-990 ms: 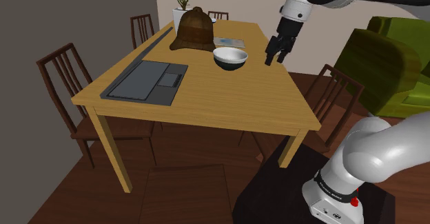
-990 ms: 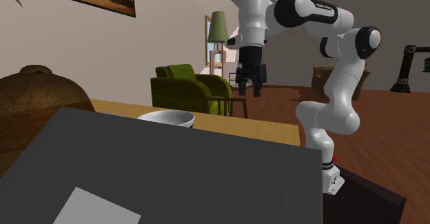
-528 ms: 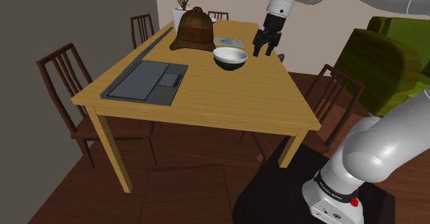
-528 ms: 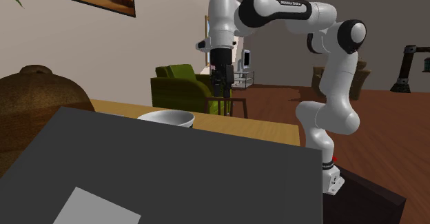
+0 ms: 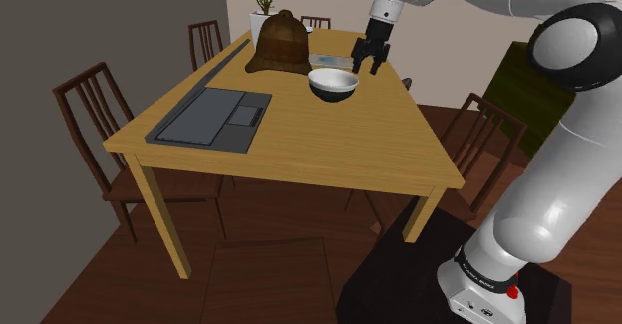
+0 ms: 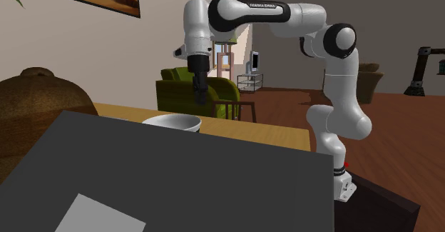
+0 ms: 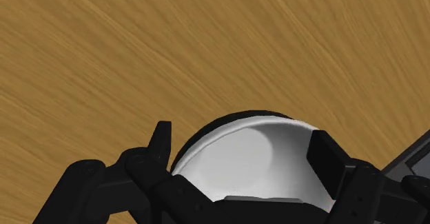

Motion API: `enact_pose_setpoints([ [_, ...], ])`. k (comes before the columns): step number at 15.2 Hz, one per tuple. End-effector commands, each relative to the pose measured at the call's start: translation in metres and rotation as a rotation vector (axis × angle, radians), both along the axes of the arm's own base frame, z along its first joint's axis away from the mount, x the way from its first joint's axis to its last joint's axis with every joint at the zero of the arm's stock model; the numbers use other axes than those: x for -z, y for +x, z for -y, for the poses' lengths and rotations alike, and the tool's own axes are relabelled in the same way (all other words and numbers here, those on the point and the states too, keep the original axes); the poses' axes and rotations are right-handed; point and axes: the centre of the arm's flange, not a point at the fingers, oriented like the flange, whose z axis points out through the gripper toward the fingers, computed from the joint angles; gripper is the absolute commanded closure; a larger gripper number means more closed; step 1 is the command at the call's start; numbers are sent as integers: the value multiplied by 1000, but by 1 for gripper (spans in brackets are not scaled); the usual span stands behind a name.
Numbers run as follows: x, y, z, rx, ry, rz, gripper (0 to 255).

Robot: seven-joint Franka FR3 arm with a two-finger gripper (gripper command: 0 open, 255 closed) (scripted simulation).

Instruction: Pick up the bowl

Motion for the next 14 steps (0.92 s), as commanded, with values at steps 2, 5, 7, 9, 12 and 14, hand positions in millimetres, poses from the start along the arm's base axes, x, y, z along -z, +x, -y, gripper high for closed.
enact_pose_setpoints([
  [2, 6, 36, 25, 15, 14, -8, 0],
  [5, 13, 69, 50, 31, 29, -17, 0],
  [7, 18, 90, 66, 41, 38, -23, 0],
  [9, 29, 90, 66, 41, 38, -23, 0],
  [12, 44, 90, 66, 41, 38, -23, 0],
  [14, 55, 90, 66, 41, 38, -23, 0],
])
